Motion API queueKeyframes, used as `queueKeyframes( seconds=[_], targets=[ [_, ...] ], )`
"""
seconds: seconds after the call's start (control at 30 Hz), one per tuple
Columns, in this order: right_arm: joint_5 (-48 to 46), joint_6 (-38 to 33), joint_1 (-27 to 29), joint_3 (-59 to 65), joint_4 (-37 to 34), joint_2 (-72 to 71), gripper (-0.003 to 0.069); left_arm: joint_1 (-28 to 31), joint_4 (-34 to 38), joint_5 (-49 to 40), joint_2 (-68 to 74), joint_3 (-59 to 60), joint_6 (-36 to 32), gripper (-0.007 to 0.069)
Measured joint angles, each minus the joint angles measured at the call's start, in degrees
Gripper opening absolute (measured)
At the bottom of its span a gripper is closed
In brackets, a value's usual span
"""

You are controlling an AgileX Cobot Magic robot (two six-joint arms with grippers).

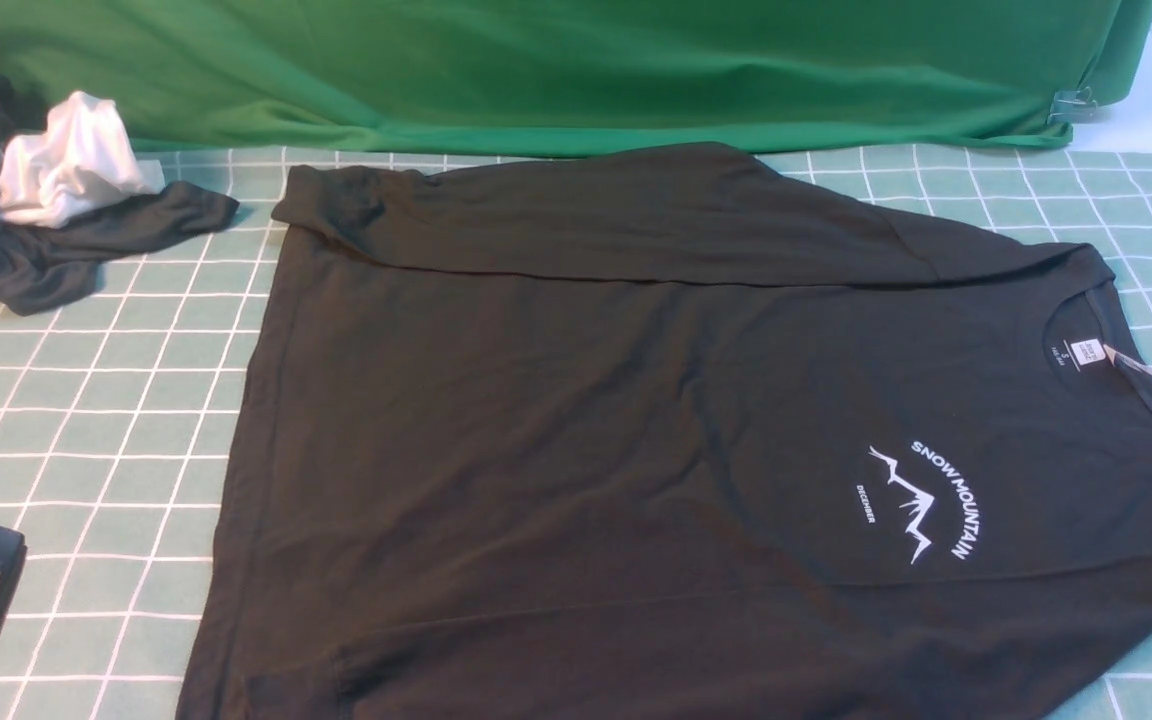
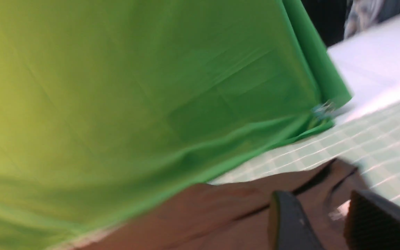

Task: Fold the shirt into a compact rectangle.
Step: 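Grasp the left edge of the dark T-shirt lying flat on the table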

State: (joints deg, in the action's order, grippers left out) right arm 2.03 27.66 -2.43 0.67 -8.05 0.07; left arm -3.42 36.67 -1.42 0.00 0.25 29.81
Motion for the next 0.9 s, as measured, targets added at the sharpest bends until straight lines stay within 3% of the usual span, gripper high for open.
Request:
queueKeyframes(
  seconds=[0.33, 0.4, 0.47, 0.6, 0.67, 0.7, 0.73, 0.83, 0.9],
  targets=[
    [2.5, 5.2, 0.0, 0.0, -0.4, 0.0, 0.0229, 0.0, -3.6, 1.4, 0.0, 0.0, 2.7, 0.0015],
    [7.1, 5.3, 0.0, 0.0, -0.4, 0.0, 0.0185, -0.1, 0.5, 0.4, 0.0, -0.4, 6.7, 0.0015],
    [11.6, 1.7, 0.0, -1.6, -0.3, 0.2, 0.0071, -1.2, 1.4, -3.8, -0.1, -5.7, 6.6, 0.0015],
    [7.0, -6.9, 0.0, -10.6, -0.3, 4.1, 0.0033, -2.3, -4.3, -7.6, 2.8, -17.0, 2.3, 0.0015],
    [-6.9, -17.8, 0.0, -23.6, -0.3, 11.8, 0.0025, -2.9, -13.7, -21.0, 12.5, -29.4, -0.7, 0.0015],
    [-8.2, -18.7, 0.0, -24.6, -0.3, 12.5, 0.0025, -2.9, -13.7, -21.0, 13.5, -30.4, -1.0, 0.0015],
    [-17.2, -24.3, 0.0, -31.3, -0.2, 17.3, 0.0023, -3.0, -16.6, -34.2, 20.4, -36.8, -5.2, 0.0015],
    [-35.6, -32.6, 0.0, -43.4, -0.2, 27.3, 0.0023, -3.0, -17.4, -58.9, 36.8, -45.8, -19.0, 0.0015],
    [-41.5, -34.2, 0.0, -45.8, -0.2, 30.9, 0.0023, -3.2, -16.1, -63.4, 42.8, -46.7, -23.0, 0.0016]
  ],
)
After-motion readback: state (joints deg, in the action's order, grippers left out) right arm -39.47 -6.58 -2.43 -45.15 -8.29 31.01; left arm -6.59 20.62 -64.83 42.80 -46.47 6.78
